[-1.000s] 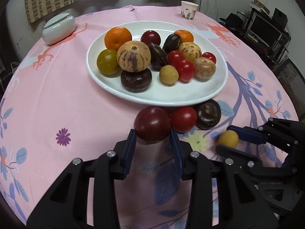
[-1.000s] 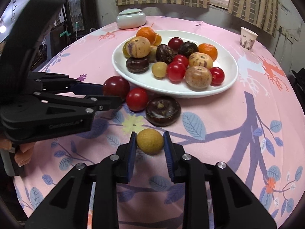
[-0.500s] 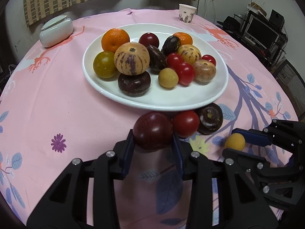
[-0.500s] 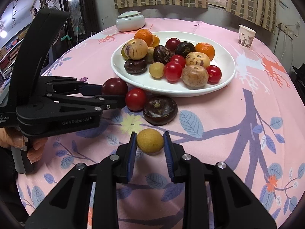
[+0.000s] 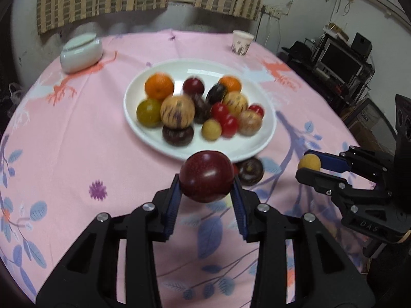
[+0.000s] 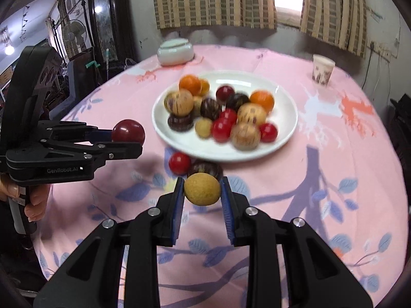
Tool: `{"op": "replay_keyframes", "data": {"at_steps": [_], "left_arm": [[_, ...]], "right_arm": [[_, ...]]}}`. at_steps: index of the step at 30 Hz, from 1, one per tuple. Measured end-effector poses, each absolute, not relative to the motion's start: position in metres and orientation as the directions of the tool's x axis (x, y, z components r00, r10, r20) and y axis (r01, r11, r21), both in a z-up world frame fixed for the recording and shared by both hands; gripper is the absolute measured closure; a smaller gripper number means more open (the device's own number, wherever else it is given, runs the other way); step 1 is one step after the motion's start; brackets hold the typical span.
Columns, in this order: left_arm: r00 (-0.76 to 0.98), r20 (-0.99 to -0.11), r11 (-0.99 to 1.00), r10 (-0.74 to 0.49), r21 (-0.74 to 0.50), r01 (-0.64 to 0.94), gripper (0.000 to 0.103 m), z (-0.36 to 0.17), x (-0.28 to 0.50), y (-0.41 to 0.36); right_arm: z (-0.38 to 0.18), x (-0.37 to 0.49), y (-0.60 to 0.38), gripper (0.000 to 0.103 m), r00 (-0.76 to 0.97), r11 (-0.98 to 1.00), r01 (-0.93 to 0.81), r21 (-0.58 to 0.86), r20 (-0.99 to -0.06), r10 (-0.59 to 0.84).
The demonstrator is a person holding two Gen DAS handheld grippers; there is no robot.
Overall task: Organize fruits
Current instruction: 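Carry both fruits over the white plate and open both tools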
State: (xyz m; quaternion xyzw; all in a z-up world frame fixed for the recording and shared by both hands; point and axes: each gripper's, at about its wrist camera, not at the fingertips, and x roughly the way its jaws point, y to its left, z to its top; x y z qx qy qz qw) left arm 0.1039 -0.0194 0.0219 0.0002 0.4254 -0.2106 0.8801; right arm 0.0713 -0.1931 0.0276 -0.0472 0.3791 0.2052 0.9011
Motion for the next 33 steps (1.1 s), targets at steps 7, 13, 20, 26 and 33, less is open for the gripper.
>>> {"op": "replay_keyframes", "data": {"at_steps": [7, 13, 20, 26, 33], "left_arm": [[0.587, -0.724, 0.916, -0.361, -0.159, 0.367, 0.064, 0.049, 0.143, -0.044], [0.546, -0.770, 0.934, -0.330, -0.181, 0.308, 0.064, 0.029, 0.195, -0.061], [0.541, -0.788, 0.950, -0.292, -0.172, 0.262, 0.064, 0.011, 0.232, -0.067], [0.551, -0.783, 0.954, -0.288, -0.187, 0.233, 0.053, 0.009, 0.239, -0.065], [0.609, -0.745, 0.957, -0.272, -0.141, 0.255, 0.041, 0.029, 0.214, -0.064]], "right_arm": [[0.056, 0.110, -0.194, 0.075, 0.692, 0.921, -0.388, -0.034, -0.671, 0.266], [0.031, 0.167, -0.189, 0.075, 0.677, 0.935, -0.349, -0.066, -0.707, 0.202], [0.005, 0.210, -0.191, 0.075, 0.650, 0.953, -0.303, -0.007, -0.733, 0.201], [-0.001, 0.214, -0.194, 0.074, 0.619, 0.955, -0.293, 0.040, -0.754, 0.221], [0.013, 0.196, -0.200, 0.043, 0.686, 0.960, -0.278, 0.028, -0.694, 0.219]]}}
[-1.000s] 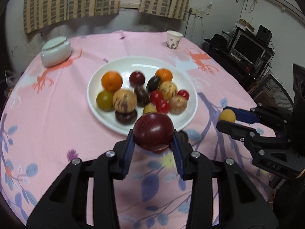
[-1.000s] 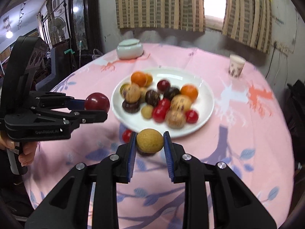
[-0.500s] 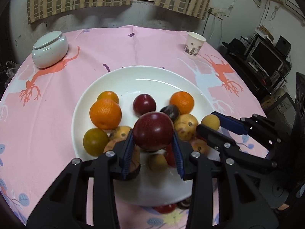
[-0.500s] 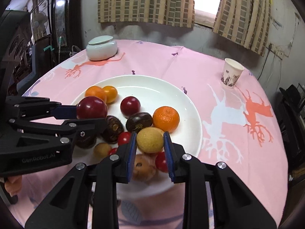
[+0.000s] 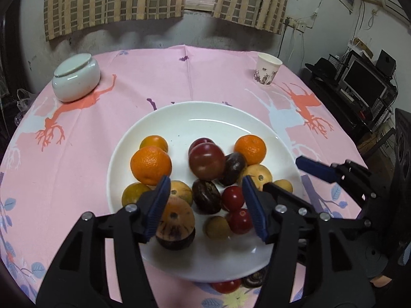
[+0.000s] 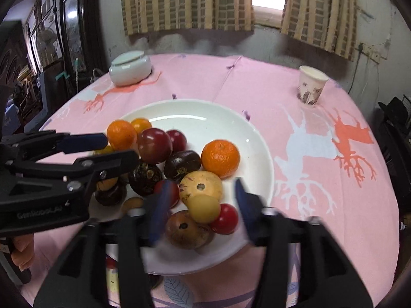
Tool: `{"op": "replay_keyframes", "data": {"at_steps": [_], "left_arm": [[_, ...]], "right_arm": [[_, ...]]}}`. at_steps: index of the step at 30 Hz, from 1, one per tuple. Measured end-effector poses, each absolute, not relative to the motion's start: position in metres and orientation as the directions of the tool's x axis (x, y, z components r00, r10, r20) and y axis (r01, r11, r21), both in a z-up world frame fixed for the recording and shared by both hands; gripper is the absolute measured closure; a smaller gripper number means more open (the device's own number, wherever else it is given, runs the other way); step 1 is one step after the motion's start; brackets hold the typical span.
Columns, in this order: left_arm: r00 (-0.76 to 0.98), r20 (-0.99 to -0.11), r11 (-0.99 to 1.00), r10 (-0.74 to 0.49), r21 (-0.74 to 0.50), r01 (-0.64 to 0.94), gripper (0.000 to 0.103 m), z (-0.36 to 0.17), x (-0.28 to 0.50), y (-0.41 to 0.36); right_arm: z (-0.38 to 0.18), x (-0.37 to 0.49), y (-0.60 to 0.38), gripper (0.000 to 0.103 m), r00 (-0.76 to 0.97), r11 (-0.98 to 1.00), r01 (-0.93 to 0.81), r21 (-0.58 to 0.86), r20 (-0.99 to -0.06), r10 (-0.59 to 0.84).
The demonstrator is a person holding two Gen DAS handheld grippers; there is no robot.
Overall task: Organize fruits
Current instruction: 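Carry both fruits over the white plate and open both tools, then move both open tools back to the last fruits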
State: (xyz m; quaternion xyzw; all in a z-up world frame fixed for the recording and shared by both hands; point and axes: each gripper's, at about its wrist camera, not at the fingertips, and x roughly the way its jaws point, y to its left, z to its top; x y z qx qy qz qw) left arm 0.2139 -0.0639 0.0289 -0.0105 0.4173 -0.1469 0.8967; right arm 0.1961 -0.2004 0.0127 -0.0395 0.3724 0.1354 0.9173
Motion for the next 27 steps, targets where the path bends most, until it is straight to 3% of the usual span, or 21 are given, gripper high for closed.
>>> {"op": "replay_keyframes", "data": {"at_steps": [5, 12, 27], "left_arm": [[0.630, -0.726, 0.958, -0.277, -0.155, 0.243, 0.040, 0.041, 0.191, -0.051], [0.683, -0.683, 0.960, -0.258, -0.103, 0.260, 0.031, 0.054, 0.146, -0.035], [0.623, -0.748, 0.965, -0.229, -0.090, 0.247, 0.023, -0.006, 0.095, -0.015]], "right_arm": [[0.022, 0.183, -0.208, 0.043, 0.687, 0.962, -0.266, 0.060, -0.688, 0.233], [0.022, 0.140, -0.220, 0.043, 0.670, 0.960, -0.277, 0.027, -0.711, 0.213], [-0.022, 0.097, -0.193, 0.043, 0.565, 0.934, -0.352, 0.063, -0.781, 0.266]]}}
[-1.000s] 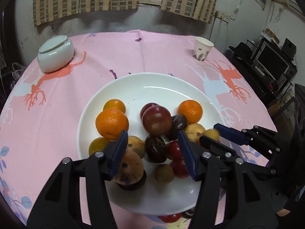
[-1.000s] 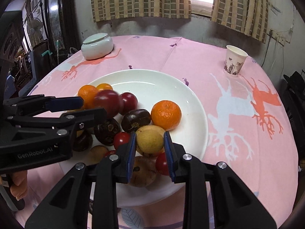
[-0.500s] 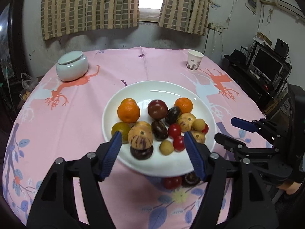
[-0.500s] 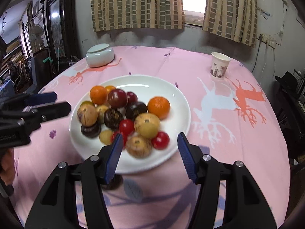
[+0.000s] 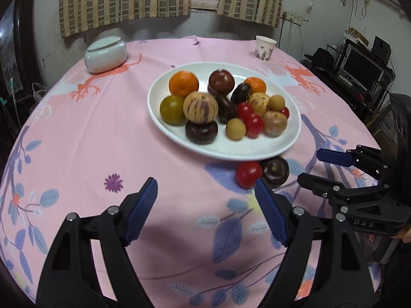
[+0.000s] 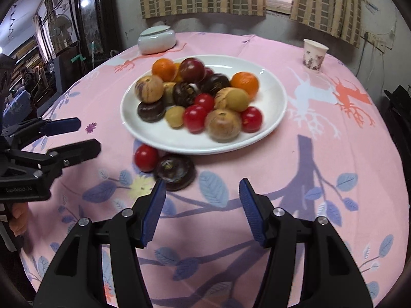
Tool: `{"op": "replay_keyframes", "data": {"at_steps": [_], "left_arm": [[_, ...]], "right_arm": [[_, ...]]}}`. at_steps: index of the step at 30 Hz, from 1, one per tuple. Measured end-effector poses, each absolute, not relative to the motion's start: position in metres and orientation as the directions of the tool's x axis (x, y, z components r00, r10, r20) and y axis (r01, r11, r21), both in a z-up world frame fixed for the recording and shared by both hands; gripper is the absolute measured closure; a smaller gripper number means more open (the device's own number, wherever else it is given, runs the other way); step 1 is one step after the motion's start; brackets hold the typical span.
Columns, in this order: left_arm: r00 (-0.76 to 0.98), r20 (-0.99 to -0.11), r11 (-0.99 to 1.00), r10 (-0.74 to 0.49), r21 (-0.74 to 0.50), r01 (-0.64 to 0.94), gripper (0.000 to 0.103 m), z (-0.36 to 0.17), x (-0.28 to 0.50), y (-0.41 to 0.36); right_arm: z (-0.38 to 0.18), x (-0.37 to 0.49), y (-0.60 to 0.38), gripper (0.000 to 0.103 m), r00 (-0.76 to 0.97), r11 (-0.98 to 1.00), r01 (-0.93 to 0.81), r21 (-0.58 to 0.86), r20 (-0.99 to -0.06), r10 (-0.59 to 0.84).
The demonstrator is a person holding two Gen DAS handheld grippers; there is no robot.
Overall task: Organize fruits
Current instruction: 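Move both open tools back to the last fruits, then grasp the red tomato with the left tool while the right tool grasps the dark purple fruit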
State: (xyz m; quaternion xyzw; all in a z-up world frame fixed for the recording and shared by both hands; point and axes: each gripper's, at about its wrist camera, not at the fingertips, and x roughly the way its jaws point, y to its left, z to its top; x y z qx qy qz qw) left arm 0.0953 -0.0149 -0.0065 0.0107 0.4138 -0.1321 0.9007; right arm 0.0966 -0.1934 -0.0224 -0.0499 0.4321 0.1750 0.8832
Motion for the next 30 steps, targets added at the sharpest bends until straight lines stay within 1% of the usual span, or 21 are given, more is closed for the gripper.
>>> {"op": "replay_keyframes", "data": {"at_steps": [3, 7, 10, 17, 18, 19, 20, 22, 27, 30], "left_arm": [[0.652, -0.739, 0.977, -0.171, -0.041, 0.209, 0.021, -0.012, 0.098, -0.011], [0.632, -0.743, 0.970, -0.223, -0.103, 0.221, 0.020, -0.014, 0.101, -0.004], [0.635, -0.737, 0.968, -0.231, -0.110, 0.226, 0.020, -0.015, 0.101, -0.003], [0.604, -0.755, 0.962, -0.255, -0.139, 0.234, 0.019, -0.025, 0.106, -0.003], [0.599, -0.759, 0.963, -0.256, -0.142, 0.231, 0.019, -0.027, 0.107, -0.003], [0.595, -0.761, 0.962, -0.257, -0.146, 0.229, 0.019, -0.027, 0.107, -0.002], [0.595, -0.761, 0.962, -0.259, -0.149, 0.227, 0.019, -0.027, 0.107, -0.002], [0.598, -0.760, 0.964, -0.254, -0.147, 0.223, 0.019, -0.027, 0.108, -0.002], [0.594, -0.768, 0.967, -0.238, -0.132, 0.216, 0.019, -0.030, 0.108, -0.004], [0.589, -0.768, 0.962, -0.251, -0.134, 0.236, 0.019, -0.025, 0.103, -0.009]], "right_arm": [[-0.027, 0.098, -0.183, 0.043, 0.557, 0.931, -0.362, 0.052, -0.789, 0.261], [-0.034, 0.101, -0.173, 0.043, 0.541, 0.927, -0.373, 0.038, -0.803, 0.251], [-0.036, 0.105, -0.167, 0.043, 0.543, 0.926, -0.377, 0.026, -0.803, 0.243], [-0.045, 0.119, -0.153, 0.043, 0.535, 0.921, -0.391, -0.004, -0.815, 0.224], [-0.046, 0.120, -0.151, 0.045, 0.534, 0.918, -0.397, -0.006, -0.815, 0.226], [-0.047, 0.120, -0.150, 0.049, 0.531, 0.912, -0.410, 0.002, -0.813, 0.240], [-0.048, 0.120, -0.150, 0.050, 0.532, 0.907, -0.420, 0.004, -0.809, 0.250], [-0.048, 0.120, -0.152, 0.058, 0.533, 0.908, -0.419, 0.006, -0.808, 0.251], [-0.038, 0.112, -0.166, 0.058, 0.545, 0.915, -0.401, 0.033, -0.795, 0.268], [-0.029, 0.105, -0.179, 0.057, 0.558, 0.922, -0.384, 0.053, -0.782, 0.278]]}}
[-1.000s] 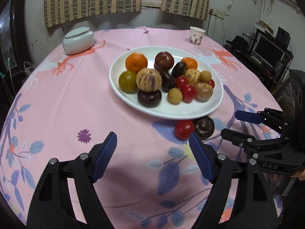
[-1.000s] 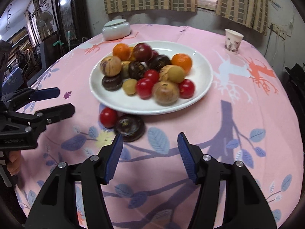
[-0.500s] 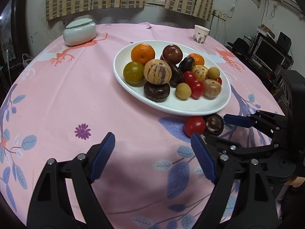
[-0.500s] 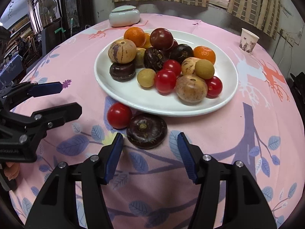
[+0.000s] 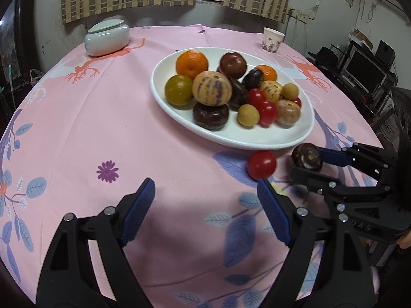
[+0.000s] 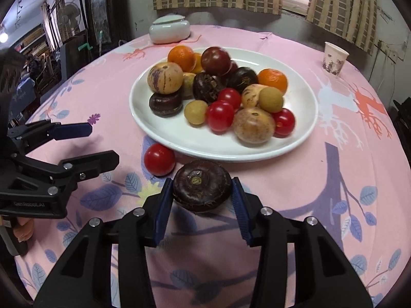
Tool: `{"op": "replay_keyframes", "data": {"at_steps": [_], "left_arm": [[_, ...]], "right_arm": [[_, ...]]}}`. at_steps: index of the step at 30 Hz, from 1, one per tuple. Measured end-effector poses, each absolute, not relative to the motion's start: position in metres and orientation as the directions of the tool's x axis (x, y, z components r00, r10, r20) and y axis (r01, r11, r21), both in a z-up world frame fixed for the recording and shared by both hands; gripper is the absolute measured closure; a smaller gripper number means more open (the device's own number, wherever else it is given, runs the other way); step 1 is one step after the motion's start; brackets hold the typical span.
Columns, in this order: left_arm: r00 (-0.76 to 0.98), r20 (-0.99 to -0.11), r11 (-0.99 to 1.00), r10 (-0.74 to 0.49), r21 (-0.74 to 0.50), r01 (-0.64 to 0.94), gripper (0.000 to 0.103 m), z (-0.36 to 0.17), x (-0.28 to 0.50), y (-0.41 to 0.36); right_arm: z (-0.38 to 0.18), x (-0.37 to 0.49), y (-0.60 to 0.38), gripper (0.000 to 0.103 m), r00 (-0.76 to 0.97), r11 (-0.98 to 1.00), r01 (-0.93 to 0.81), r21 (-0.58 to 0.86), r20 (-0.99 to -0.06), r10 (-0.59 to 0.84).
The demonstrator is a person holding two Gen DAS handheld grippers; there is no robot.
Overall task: Organize fruits
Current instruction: 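Grasp the red tomato with the left tool while the right tool grasps the dark purple fruit, then carry both fruits over the white plate and open both tools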
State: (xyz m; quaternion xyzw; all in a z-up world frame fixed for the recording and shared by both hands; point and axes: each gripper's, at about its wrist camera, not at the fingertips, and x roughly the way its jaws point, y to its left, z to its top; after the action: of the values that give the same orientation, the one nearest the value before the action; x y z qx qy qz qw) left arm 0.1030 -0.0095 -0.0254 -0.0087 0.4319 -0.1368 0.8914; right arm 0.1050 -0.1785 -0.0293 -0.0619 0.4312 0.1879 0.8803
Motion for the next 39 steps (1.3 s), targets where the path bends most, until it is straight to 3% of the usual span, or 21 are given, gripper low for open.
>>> {"op": "replay_keyframes", "data": {"at_steps": [4, 13, 20, 22, 26, 27, 39], "left_arm": [[0.549, -0.779, 0.941, -0.302, -0.150, 0.304, 0.019, -0.023, 0.098, -0.028], [0.529, -0.817, 0.959, -0.228, -0.095, 0.267, 0.021, -0.031, 0.111, -0.060], [0.510, -0.830, 0.965, -0.225, -0.118, 0.234, 0.033, -0.037, 0.126, -0.070], [0.501, -0.834, 0.963, -0.230, -0.123, 0.238, 0.048, -0.040, 0.130, -0.073], [0.513, -0.834, 0.966, -0.204, -0.085, 0.245, 0.058, -0.043, 0.134, -0.080], [0.519, -0.830, 0.966, -0.203, -0.083, 0.244, 0.071, -0.043, 0.134, -0.080], [0.545, -0.794, 0.954, -0.269, -0.140, 0.267, 0.073, -0.023, 0.108, -0.061]], "right_arm": [[-0.020, 0.094, -0.193, 0.057, 0.581, 0.925, -0.371, 0.076, -0.758, 0.295], [-0.012, 0.090, -0.217, 0.057, 0.603, 0.929, -0.347, 0.128, -0.728, 0.326], [-0.005, 0.083, -0.222, 0.057, 0.608, 0.914, -0.371, 0.164, -0.700, 0.373], [-0.006, 0.084, -0.221, 0.057, 0.599, 0.911, -0.376, 0.168, -0.706, 0.377], [-0.008, 0.083, -0.218, 0.057, 0.589, 0.906, -0.387, 0.170, -0.710, 0.385], [-0.009, 0.084, -0.218, 0.057, 0.586, 0.907, -0.387, 0.168, -0.714, 0.382], [-0.012, 0.082, -0.212, 0.057, 0.595, 0.910, -0.389, 0.142, -0.716, 0.366]]}}
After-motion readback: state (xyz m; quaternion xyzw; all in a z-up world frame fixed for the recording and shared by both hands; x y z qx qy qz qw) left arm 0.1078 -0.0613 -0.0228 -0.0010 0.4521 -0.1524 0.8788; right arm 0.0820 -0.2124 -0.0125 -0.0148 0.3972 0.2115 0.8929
